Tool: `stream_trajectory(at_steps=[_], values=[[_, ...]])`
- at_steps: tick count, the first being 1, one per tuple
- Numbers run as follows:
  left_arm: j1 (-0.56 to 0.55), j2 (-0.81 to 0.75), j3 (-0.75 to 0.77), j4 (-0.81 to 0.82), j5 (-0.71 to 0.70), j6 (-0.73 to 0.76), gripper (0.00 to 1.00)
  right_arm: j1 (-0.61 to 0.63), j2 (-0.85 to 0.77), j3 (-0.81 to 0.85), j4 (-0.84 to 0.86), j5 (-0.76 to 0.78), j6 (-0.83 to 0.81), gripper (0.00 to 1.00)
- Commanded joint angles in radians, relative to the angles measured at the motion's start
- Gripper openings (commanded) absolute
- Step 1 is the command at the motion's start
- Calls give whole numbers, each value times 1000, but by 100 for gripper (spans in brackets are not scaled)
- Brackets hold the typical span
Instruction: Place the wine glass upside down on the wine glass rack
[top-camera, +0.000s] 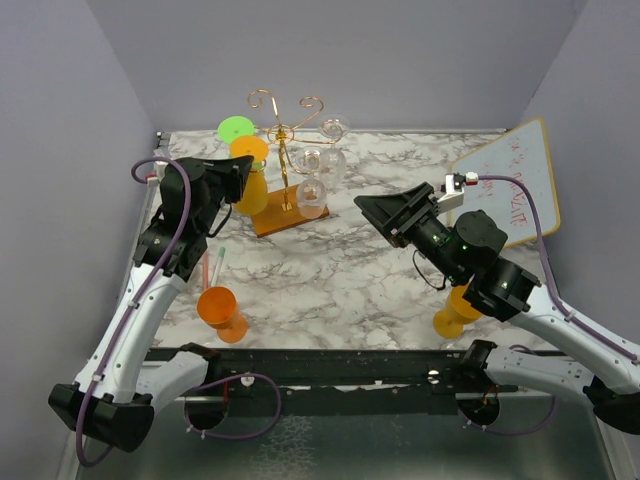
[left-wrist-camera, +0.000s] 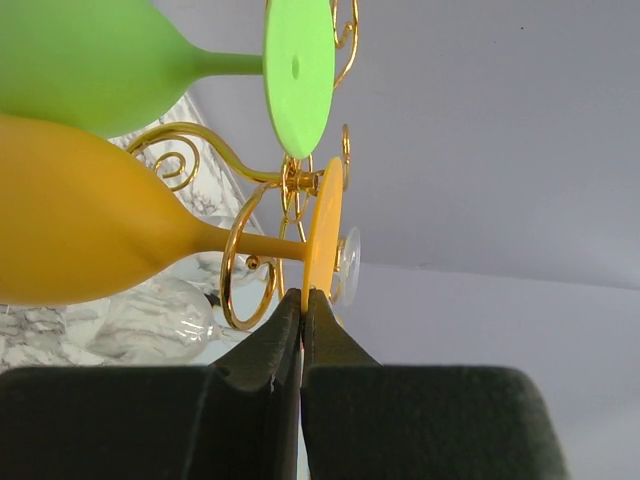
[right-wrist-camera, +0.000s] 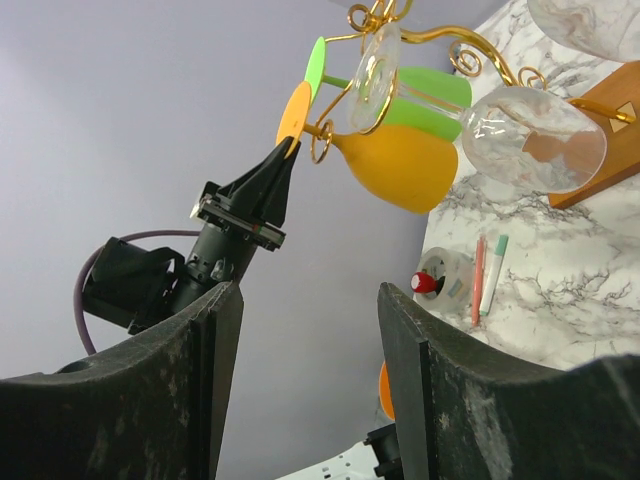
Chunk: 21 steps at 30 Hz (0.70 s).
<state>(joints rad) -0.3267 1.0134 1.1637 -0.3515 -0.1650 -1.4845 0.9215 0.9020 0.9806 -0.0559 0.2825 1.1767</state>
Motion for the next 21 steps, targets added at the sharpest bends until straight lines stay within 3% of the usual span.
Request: stream_trajectory(at_steps=[1, 21], values=[[3, -9, 28, -51, -60, 3, 0, 3, -10, 3, -15, 0, 0, 61], [35, -11, 46, -55, 2, 41, 0, 3, 37, 10, -19, -5, -8, 61]])
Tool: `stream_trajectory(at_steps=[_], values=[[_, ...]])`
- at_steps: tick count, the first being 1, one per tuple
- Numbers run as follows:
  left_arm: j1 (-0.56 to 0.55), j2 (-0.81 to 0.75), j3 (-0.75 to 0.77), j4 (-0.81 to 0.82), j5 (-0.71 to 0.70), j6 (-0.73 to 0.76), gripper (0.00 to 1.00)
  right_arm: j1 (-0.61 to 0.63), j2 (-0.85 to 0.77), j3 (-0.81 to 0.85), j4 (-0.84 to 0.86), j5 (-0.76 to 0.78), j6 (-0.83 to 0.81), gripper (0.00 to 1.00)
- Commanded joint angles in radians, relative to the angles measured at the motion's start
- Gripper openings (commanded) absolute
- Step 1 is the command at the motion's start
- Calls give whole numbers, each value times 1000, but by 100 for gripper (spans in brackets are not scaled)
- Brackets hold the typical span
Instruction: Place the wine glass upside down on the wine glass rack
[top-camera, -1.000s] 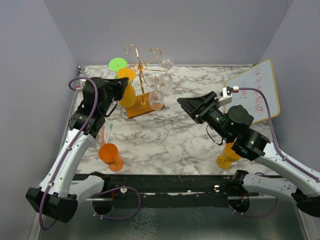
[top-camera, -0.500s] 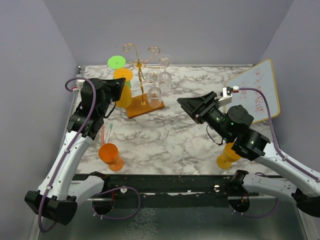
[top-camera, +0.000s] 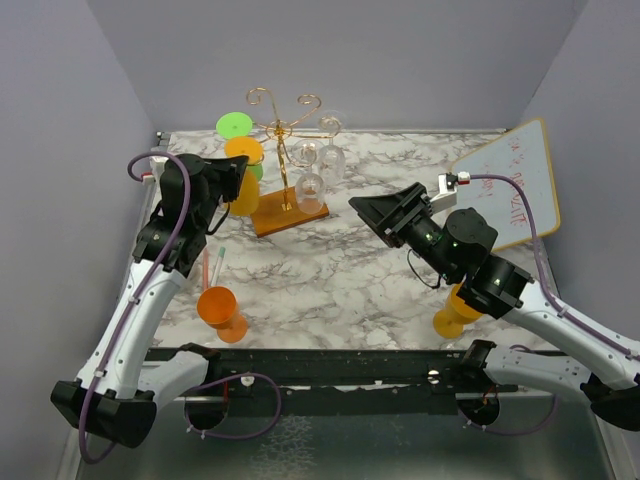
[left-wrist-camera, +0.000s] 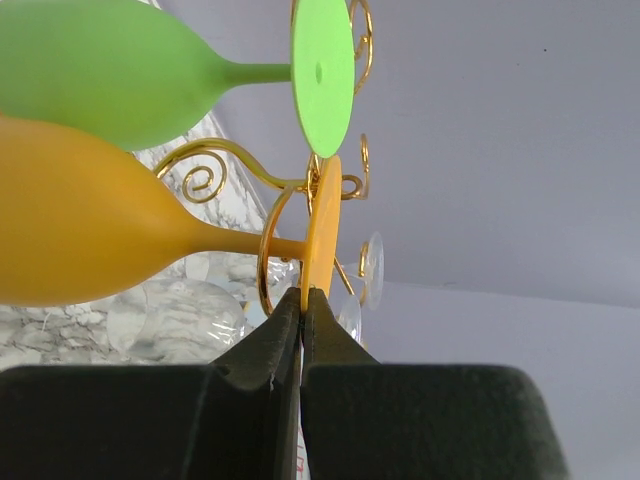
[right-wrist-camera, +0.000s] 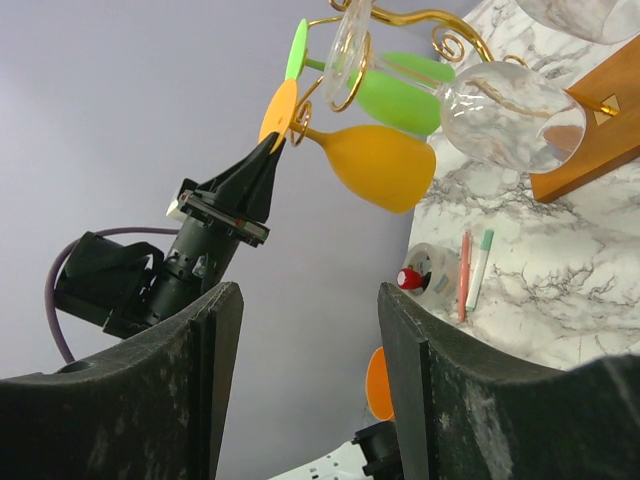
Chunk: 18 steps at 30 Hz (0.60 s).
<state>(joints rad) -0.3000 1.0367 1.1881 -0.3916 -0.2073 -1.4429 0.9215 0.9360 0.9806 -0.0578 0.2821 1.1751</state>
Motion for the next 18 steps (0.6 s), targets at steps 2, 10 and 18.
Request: stream_trajectory(at_steps=[2, 10, 18], values=[[9, -40, 16, -15, 62, 2, 0, 2, 3, 8, -18, -4, -4, 61], [10, -41, 14, -14, 120, 6, 0, 3, -3, 0, -24, 3, 1, 61], [9, -17, 7, 0, 162, 17, 4, 4, -9, -8, -29, 9, 6, 61]])
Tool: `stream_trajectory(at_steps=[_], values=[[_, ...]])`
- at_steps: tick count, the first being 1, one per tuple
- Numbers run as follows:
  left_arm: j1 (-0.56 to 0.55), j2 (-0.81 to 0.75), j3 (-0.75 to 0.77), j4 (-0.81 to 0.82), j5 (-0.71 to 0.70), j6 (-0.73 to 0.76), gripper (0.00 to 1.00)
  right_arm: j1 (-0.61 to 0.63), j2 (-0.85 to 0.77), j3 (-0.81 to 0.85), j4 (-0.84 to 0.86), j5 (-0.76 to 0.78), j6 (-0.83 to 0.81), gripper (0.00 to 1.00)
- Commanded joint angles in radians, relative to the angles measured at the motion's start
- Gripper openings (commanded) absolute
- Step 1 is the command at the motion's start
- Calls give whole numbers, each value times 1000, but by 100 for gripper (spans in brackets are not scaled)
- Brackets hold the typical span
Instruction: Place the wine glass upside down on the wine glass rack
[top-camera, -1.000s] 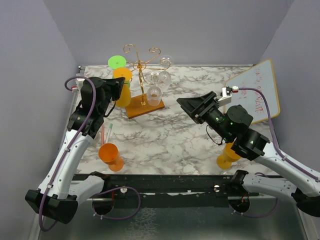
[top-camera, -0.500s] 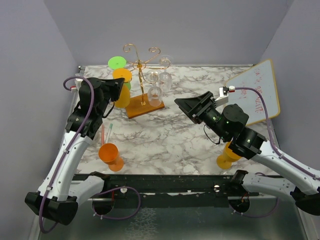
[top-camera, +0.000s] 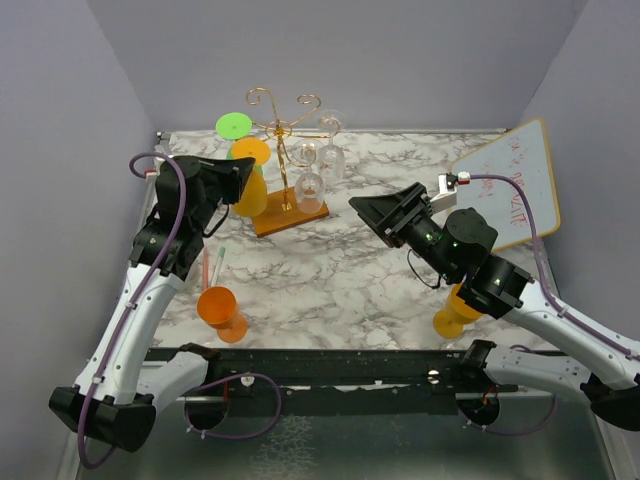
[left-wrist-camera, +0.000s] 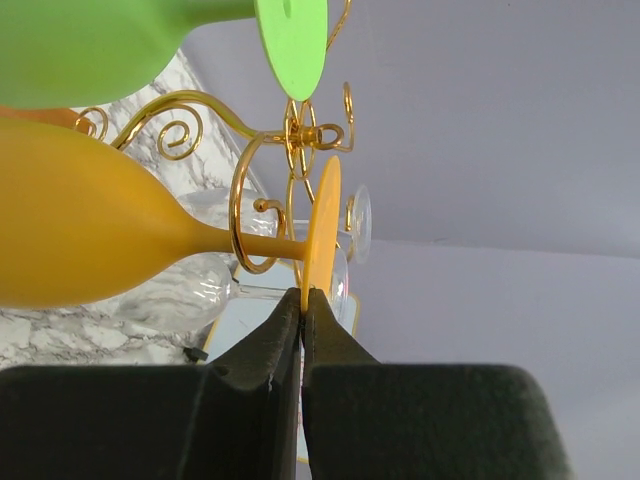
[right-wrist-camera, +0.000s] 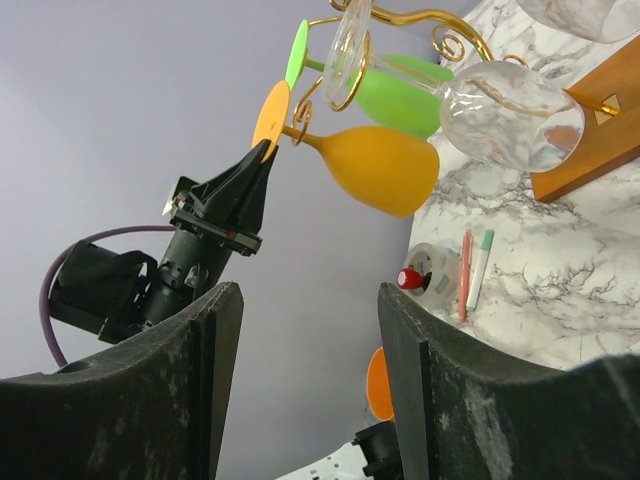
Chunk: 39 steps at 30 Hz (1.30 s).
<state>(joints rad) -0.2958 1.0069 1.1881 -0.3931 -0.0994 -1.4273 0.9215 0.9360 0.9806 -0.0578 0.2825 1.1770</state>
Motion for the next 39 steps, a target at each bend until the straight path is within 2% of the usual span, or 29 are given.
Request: stream_trajectory(at_steps=[1, 14, 19, 22, 25, 29, 32, 35, 39], values=[[5, 19, 9, 9, 65, 8, 7, 2, -9, -8, -32, 9, 3, 61], [6, 23, 7, 15, 142, 59, 46, 3, -31, -17, -53, 31, 10, 61], [6, 3, 15, -1, 163, 103, 66, 3, -38, -16, -81, 53, 5, 62], [6, -21, 15, -9, 180, 145, 77, 3, -52, -10, -135, 78, -29, 64], [6, -60, 5, -10, 203, 214, 84, 3, -80, -10, -202, 110, -105, 68], [6, -136, -12, -24, 252, 358, 91, 2, -124, 24, -395, 209, -263, 70], [6, -184, -15, -25, 348, 577, 91, 3, -125, 70, -617, 317, -339, 71], [6, -237, -55, -83, 369, 736, 91, 3, -109, 94, -825, 404, -359, 70], [5, -290, -119, -182, 336, 836, 93, 2, -71, 118, -1057, 462, -288, 71]])
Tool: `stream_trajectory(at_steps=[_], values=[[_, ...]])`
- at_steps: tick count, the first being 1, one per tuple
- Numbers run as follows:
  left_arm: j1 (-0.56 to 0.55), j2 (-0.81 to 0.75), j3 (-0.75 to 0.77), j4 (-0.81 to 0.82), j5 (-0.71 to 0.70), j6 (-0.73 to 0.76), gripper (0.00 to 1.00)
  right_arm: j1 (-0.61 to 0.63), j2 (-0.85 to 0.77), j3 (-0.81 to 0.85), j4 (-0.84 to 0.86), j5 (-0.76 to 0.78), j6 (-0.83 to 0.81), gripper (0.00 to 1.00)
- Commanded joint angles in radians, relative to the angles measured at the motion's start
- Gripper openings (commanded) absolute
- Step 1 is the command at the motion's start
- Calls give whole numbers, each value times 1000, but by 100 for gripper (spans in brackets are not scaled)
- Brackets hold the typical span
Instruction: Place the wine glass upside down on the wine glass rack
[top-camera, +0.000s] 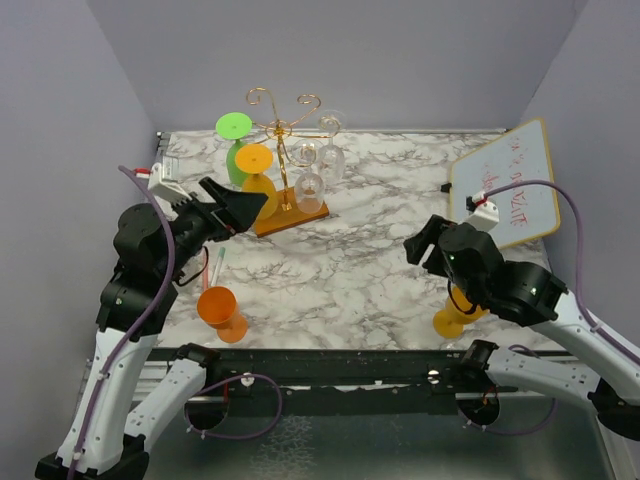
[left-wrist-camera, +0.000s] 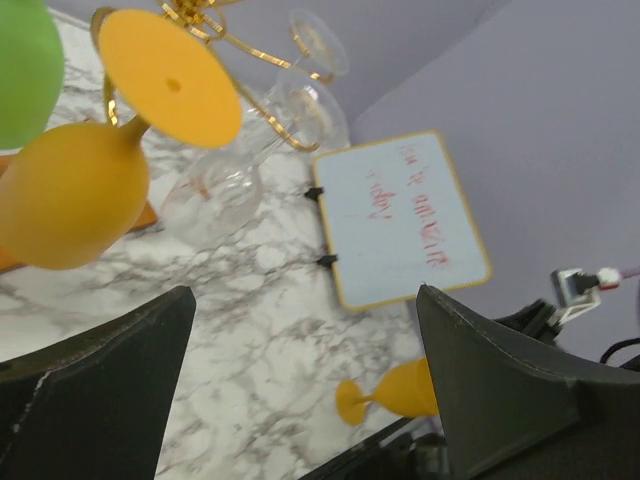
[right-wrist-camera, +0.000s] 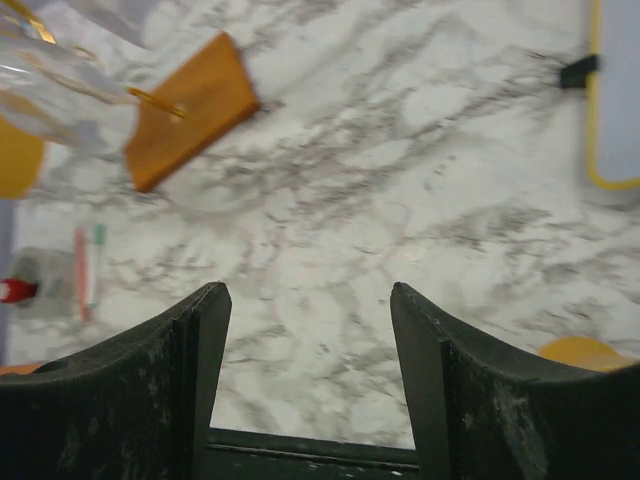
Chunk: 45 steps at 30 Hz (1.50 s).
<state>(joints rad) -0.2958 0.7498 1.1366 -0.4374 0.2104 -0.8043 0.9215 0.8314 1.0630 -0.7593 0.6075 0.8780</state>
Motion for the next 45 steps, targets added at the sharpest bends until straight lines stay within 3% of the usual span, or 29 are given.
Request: stream_trajectory(at_steps=[1, 4, 10, 16, 21, 27, 31, 36, 45], values=[[6, -45, -79, -155, 23, 230, 94, 3, 45, 53, -405, 138, 34, 71], [5, -67, -108, -187, 26, 282, 99, 3, 74, 84, -515, 112, 68, 71], [6, -93, -133, -219, -12, 319, 99, 3, 108, 69, -667, 66, 82, 71], [6, -132, -168, -193, -63, 332, 99, 3, 93, 20, -685, 7, 92, 66], [5, -142, -192, -180, -60, 325, 99, 2, 103, -34, -662, -22, 134, 55], [6, -147, -207, -158, 10, 318, 99, 3, 113, -78, -512, -23, 130, 30], [6, -165, -204, -149, 62, 328, 99, 3, 120, -71, -440, 2, 112, 3], [5, -159, -211, -141, 109, 302, 99, 2, 81, -75, -223, -30, 36, 1], [6, -118, -332, -106, 185, 119, 99, 2, -34, -257, 412, -233, -33, 1]])
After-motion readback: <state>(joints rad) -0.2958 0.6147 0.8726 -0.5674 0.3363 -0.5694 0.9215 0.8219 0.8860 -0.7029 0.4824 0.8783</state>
